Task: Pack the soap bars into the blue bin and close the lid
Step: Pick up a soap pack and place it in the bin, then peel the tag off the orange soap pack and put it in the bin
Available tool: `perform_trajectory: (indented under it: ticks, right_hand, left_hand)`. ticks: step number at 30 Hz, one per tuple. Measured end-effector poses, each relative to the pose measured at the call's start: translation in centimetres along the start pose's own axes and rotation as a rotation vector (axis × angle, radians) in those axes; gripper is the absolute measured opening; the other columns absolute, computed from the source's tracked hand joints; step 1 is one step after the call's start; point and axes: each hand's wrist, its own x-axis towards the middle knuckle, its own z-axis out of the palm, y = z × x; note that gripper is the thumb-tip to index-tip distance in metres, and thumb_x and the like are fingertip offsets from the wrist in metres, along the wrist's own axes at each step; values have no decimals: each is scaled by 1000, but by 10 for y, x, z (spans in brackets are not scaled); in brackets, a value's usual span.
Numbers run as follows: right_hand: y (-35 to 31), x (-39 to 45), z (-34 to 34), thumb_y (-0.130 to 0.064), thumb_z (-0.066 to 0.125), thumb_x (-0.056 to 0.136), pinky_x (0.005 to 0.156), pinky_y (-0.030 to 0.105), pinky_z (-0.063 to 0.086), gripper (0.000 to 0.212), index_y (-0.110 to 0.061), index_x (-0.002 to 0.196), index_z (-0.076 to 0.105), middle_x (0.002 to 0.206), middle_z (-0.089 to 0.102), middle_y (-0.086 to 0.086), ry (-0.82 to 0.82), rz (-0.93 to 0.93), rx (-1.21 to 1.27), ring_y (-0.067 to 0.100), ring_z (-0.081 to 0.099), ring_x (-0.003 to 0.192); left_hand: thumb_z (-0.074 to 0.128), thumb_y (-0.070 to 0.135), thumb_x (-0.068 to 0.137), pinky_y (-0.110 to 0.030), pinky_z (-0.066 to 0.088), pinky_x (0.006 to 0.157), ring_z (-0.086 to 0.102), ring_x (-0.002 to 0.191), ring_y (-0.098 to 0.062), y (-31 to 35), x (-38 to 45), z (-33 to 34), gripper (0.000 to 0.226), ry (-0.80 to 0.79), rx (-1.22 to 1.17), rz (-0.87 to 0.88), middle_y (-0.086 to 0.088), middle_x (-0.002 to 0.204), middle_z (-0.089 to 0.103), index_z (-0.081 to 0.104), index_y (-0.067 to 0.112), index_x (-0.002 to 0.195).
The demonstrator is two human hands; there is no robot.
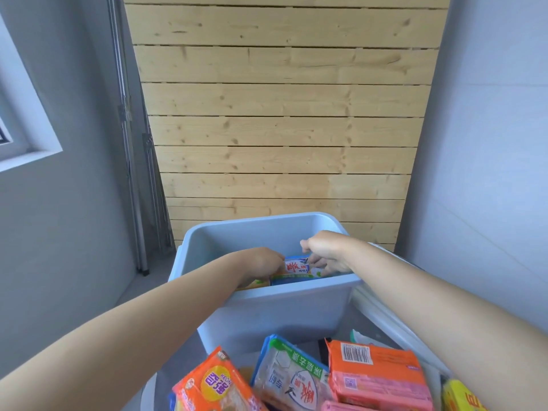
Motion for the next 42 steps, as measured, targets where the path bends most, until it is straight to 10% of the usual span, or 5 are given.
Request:
perform_trajectory:
  ticks: [13, 23, 28, 34, 42]
  right_hand:
    - [14, -54, -9, -43, 22, 98, 76, 30, 43, 52, -12, 134, 43, 119, 66, 13, 56, -323, -310, 25, 68, 95]
    - [44, -98, -2, -35, 41, 96, 93, 39, 49, 34, -14, 111, 63, 107, 71, 7, 211, -577, -278, 24, 66, 99]
    - [76, -143, -12, -18, 53, 91, 80, 17, 43, 23, -20, 108, 69, 100, 67, -12, 396, -736, -196, 9, 63, 91]
    - [140, -180, -38, -13, 60, 86, 65, -5, 35, 19, -20, 98, 72, 86, 63, -17, 509, -607, -246, -7, 53, 74]
    - [213, -174, -60, -27, 72, 76, 94, 30, 44, 41, -21, 115, 63, 122, 63, 2, 497, -258, -202, 17, 59, 109]
  left_hand:
    - [31, 50, 97, -31, 38, 85, 52, 92, -18, 2, -62, -3, 45, 113, 148, 145, 1, 98, 59, 59, 15, 105]
    - [40, 36, 97, -32, 52, 80, 65, 96, -24, 4, -113, 20, 35, 401, 90, 327, -5, 102, 72, 56, 19, 124]
    - [48, 22, 94, -20, 41, 82, 59, 100, -11, 24, -146, 54, 27, 609, -23, 554, 2, 112, 68, 65, 22, 114]
    - [49, 19, 91, -20, 41, 79, 61, 98, -10, 41, -159, 109, 25, 404, -30, 568, 3, 110, 69, 69, 20, 107]
    - [53, 25, 92, -17, 39, 85, 61, 111, -14, 67, -146, 163, 32, 169, 40, 487, 0, 121, 68, 64, 15, 121]
